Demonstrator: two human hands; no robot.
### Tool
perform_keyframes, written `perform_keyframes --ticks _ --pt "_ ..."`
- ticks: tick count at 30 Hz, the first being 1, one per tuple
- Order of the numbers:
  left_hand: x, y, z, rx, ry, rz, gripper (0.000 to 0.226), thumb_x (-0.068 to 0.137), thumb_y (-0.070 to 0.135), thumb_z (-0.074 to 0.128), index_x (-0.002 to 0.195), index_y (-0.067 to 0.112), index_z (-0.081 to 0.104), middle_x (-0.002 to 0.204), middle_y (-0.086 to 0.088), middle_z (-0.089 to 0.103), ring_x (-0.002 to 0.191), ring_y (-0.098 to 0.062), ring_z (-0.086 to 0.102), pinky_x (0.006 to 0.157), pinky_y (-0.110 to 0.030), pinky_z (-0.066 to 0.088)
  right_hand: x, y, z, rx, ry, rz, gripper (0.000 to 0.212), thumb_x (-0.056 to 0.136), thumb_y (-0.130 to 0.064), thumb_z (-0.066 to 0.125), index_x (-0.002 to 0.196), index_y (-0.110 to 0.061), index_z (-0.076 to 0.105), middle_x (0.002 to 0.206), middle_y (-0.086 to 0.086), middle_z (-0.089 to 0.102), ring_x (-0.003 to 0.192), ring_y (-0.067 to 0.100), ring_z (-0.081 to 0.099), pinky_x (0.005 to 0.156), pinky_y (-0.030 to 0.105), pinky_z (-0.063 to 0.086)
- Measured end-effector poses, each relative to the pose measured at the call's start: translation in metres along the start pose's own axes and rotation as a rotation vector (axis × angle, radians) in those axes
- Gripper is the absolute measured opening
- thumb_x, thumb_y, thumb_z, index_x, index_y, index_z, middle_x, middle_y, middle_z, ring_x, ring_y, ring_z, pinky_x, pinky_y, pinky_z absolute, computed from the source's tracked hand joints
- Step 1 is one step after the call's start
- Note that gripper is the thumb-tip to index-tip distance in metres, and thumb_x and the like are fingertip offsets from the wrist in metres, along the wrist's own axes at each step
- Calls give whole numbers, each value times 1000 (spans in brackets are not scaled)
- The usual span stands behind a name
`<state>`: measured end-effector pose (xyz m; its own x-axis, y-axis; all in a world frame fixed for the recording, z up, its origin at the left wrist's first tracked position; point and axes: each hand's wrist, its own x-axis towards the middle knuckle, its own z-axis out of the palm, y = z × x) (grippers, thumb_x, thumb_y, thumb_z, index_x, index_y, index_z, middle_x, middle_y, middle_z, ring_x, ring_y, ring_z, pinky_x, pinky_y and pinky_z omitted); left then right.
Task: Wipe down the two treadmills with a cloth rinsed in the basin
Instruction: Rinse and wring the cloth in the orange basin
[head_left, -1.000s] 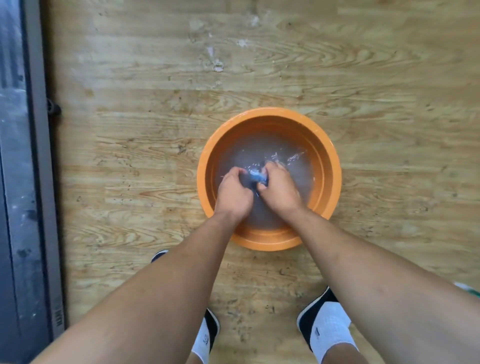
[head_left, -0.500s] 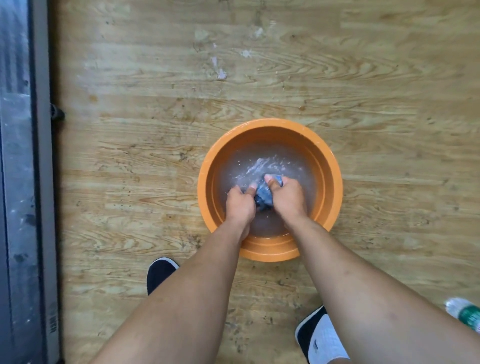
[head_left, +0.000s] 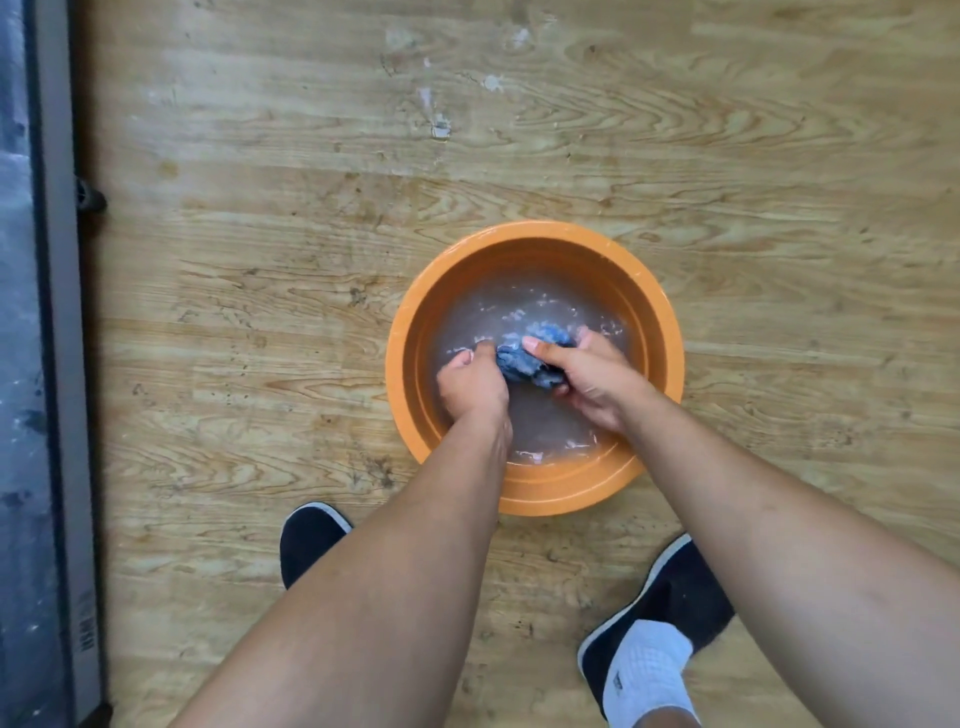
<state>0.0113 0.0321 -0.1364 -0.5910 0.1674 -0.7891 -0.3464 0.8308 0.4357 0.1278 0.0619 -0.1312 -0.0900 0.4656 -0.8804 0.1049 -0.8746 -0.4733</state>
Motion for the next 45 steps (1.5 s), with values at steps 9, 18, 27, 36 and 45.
perform_keyframes --ticks 9,18,27,36,45 --pt "-3 -10 -7 49 -32 216 57 99 50 68 63 20 35 57 1 36 55 -17 31 61 -37 32 15 -7 8 -433 395 54 51 95 -59 64 99 -8 71 86 9 73 75 28 71 70 32 52" --pt "14 -23 -20 184 -170 218 46 101 57 61 87 14 63 80 -1 70 73 -22 64 77 -54 61 9 -24 -2 -676 159 14 19 95 -30 74 100 -11 71 94 5 73 83 23 68 66 27 48" --pt "2 -23 -23 62 -141 104 65 92 76 59 90 11 66 88 -3 72 82 -20 69 79 -38 58 -2 -7 3 -266 512 -58 26 109 -18 45 118 -11 68 120 16 70 115 38 65 101 40 52" --pt "1 -22 2 248 -319 140 26 103 37 59 113 12 62 102 -9 71 98 -31 69 84 -39 52 -17 12 43 -592 244 -157 30 106 -42 50 104 -13 56 112 17 66 105 33 60 90 45 46" --pt "3 -10 -1 7 -211 149 42 98 43 65 77 7 65 64 -3 60 60 -21 52 58 -33 42 24 -9 50 -565 278 -71 28 93 -23 68 71 -11 56 80 7 64 86 33 65 68 31 39"
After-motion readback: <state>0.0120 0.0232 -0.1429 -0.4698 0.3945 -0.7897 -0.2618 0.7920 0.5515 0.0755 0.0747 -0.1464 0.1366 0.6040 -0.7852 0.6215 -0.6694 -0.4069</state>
